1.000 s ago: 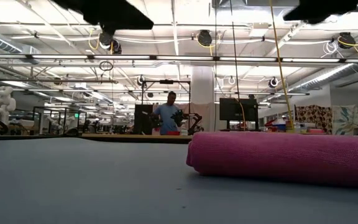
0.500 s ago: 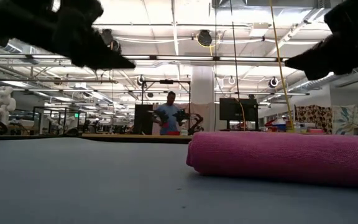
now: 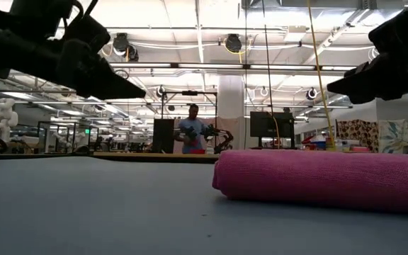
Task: Roll towel into tight, uniform cylinder
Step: Return to Home Position
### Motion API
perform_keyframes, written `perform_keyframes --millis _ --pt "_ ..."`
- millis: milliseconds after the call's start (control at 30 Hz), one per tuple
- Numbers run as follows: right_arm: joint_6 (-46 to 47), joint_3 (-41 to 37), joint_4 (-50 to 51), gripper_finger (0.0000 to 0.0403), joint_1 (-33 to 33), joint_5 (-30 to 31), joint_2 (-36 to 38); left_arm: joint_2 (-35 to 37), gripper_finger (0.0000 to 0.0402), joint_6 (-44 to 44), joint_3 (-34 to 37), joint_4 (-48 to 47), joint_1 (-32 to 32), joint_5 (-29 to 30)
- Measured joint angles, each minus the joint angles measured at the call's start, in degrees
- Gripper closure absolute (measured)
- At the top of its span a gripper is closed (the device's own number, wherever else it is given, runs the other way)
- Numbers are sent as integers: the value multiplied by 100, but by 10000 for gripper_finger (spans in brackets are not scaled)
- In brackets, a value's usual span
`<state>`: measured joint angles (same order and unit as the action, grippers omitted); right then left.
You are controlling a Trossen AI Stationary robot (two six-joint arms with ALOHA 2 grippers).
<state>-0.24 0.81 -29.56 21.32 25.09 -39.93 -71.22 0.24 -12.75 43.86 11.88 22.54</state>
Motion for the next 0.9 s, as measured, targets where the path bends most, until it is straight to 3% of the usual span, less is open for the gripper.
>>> perform_keyframes --millis 400,633,900 --pt "-85 1 481 399 7 -144 785 1024 398 -287 1118 739 -2 -385" --pt "-102 1 887 399 15 -150 1415 1630 398 -210 1239 286 0 -393" --pt "209 1 2068 399 17 -541 2393 2566 399 25 1239 -441 2 -591"
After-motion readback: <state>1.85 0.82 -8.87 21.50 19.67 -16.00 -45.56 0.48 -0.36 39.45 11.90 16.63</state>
